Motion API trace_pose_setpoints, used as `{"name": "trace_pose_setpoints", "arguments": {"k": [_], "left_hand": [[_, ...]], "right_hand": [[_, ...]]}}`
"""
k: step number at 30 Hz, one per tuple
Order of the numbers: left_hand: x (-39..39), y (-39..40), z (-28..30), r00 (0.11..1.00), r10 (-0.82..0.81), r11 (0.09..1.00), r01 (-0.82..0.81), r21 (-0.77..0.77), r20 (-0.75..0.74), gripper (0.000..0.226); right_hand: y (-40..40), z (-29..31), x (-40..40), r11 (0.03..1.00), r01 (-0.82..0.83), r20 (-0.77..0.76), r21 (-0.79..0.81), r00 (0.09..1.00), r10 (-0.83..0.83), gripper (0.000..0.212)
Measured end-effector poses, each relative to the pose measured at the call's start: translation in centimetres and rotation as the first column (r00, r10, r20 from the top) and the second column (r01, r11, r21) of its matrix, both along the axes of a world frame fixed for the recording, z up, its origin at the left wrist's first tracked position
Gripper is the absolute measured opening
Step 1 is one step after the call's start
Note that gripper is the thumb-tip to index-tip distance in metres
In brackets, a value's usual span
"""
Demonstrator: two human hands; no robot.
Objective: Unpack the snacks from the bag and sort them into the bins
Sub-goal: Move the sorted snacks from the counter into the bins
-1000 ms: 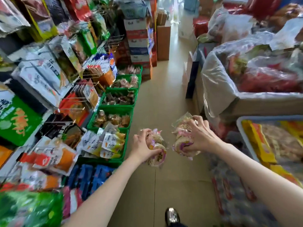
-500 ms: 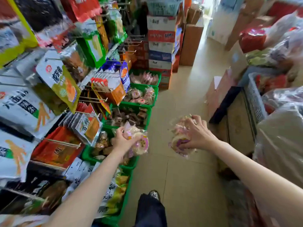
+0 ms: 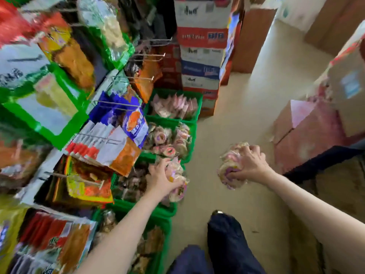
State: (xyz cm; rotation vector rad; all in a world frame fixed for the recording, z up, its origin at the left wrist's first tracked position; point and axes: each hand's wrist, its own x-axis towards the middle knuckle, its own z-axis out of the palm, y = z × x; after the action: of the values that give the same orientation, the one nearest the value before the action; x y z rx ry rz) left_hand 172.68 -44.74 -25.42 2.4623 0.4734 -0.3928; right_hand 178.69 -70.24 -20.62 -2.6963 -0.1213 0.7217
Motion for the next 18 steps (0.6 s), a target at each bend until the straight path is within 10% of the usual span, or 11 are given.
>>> {"name": "trace_pose_setpoints", "arguments": {"k": [13,18], "left_hand": [[24.6,8.9,-17.9,0.976,-0.060,0.954,0.118,0.276,-0.210,0.082],[29.2,12.0,-27.0,0.976,0.103,0.948,-0.039,0.315,-0.191,0.082]], "right_hand": [[15.0,-23.4,25.4,0.981,-0.193,-0.212,-0.008,0.959,0.187,0.096],[22.1,-34.0,33.2,0.895,-0.444,0.023,-0.041,0.895,0.446,0.103]]}}
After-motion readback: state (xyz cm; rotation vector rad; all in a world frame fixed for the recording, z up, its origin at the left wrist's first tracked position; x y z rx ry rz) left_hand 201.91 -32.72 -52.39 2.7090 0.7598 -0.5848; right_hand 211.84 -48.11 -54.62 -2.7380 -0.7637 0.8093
